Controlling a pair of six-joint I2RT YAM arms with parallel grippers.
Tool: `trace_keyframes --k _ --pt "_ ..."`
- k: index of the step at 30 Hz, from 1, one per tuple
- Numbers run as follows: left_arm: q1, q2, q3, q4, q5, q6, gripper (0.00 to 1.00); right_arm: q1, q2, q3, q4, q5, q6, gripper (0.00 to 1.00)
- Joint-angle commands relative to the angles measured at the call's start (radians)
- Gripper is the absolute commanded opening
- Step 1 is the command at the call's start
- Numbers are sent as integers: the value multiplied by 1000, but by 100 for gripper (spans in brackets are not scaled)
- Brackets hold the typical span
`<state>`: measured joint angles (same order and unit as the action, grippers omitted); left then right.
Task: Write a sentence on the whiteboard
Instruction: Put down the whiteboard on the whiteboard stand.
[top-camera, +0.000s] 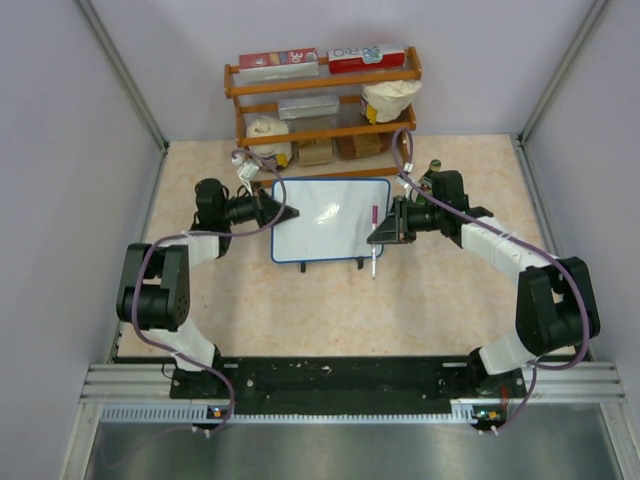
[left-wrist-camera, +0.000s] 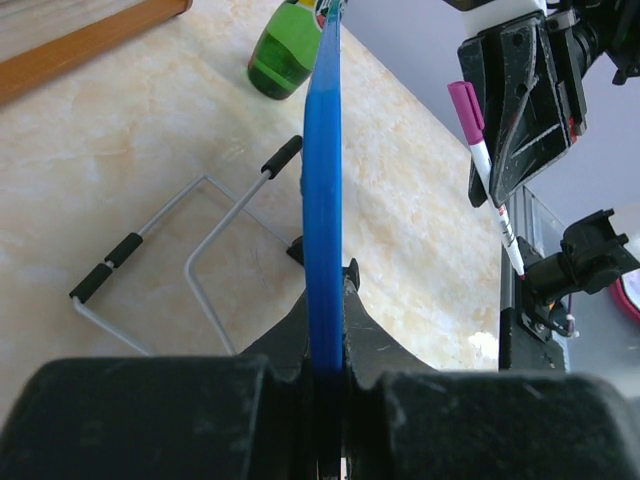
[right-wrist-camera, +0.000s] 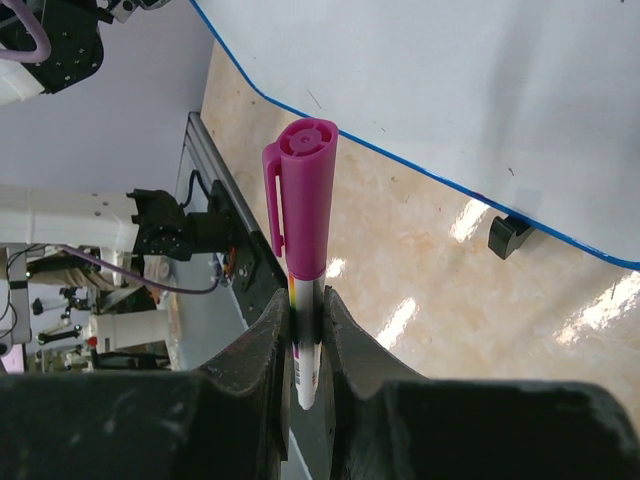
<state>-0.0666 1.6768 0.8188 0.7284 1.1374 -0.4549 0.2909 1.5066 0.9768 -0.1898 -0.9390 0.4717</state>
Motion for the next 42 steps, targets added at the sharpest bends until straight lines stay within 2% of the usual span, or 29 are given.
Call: trace_keyframes --k 1,4,8,15,17,22,34,36,37,42 --pt "36 38 -3 -47 -53 110 0 -6 1 53 3 -3 -18 0" --pt "54 41 40 -139 -76 137 0 -4 1 57 3 2 -22 0" --pt "88 26 94 -326 -142 248 0 -6 0 56 1 2 -21 0" --pt "90 63 193 -492 -198 323 0 -4 3 57 1 0 -19 0" --pt "90 78 226 -555 -206 357 5 -6 -3 53 0 3 -21 0" --pt "90 90 252 -593 -243 374 16 -6 0 46 0 3 -24 0" --pt "90 127 325 -690 -338 401 27 -6 -5 40 0 5 -28 0" --pt "88 130 332 -696 -349 406 29 -6 -6 37 1 3 -28 0" --pt "88 133 336 -702 -355 407 35 -6 -6 37 0 3 -31 0" --pt "90 141 345 -713 -358 412 37 -6 -5 36 0 3 -30 0"
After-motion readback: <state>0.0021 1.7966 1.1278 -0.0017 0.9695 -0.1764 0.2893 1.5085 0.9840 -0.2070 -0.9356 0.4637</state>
